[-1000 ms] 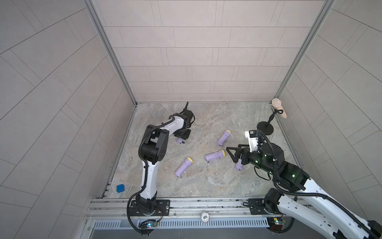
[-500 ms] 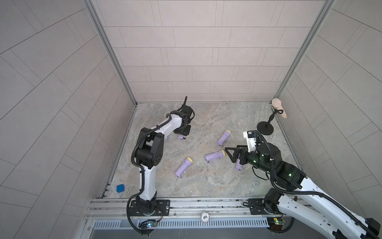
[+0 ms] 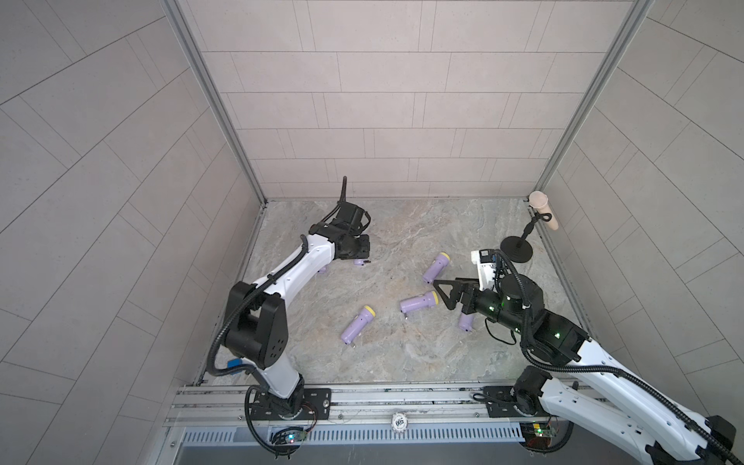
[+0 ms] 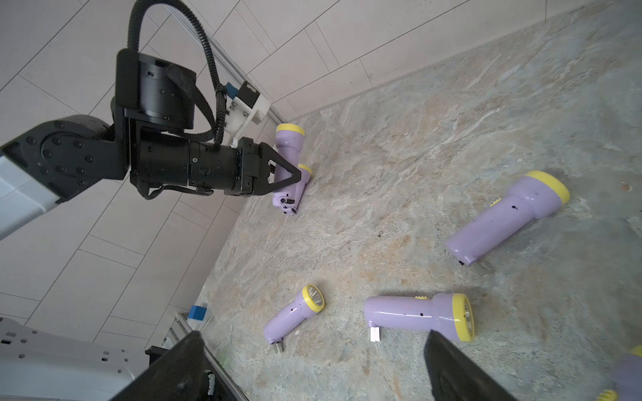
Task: Close the plug at the bottom of the flashlight
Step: Pick up the flashlight from the center of the board.
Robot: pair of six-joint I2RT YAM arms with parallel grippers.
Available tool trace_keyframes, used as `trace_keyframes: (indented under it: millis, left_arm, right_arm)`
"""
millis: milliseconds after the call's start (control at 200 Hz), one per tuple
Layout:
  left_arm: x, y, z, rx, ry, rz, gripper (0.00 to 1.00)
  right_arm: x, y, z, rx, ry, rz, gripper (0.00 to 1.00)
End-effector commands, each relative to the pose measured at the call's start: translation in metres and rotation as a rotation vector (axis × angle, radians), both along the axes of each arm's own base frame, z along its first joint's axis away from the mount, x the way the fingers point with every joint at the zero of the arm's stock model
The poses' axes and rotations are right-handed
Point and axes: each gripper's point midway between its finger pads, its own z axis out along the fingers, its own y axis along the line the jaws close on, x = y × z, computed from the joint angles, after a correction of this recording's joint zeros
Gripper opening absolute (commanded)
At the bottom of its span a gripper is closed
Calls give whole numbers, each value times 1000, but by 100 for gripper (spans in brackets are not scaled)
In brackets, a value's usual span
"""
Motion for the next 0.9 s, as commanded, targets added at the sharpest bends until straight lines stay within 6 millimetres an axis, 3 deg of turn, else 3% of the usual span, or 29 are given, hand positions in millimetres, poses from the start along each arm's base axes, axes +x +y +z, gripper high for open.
trace_keyframes:
  millis: [0,335,896]
  left_arm:
    - [6,-23,38,-237,-97,40,0]
    - [-7,-31,62,-515,-142,92,0]
    - [-8,-54,99,-1063,-223,110,0]
  right_arm:
    - [4,12,17,92,-4,14,100]
    - [16,26,28,158,13,19,100]
    - [38,46,43,406,71,-19,100]
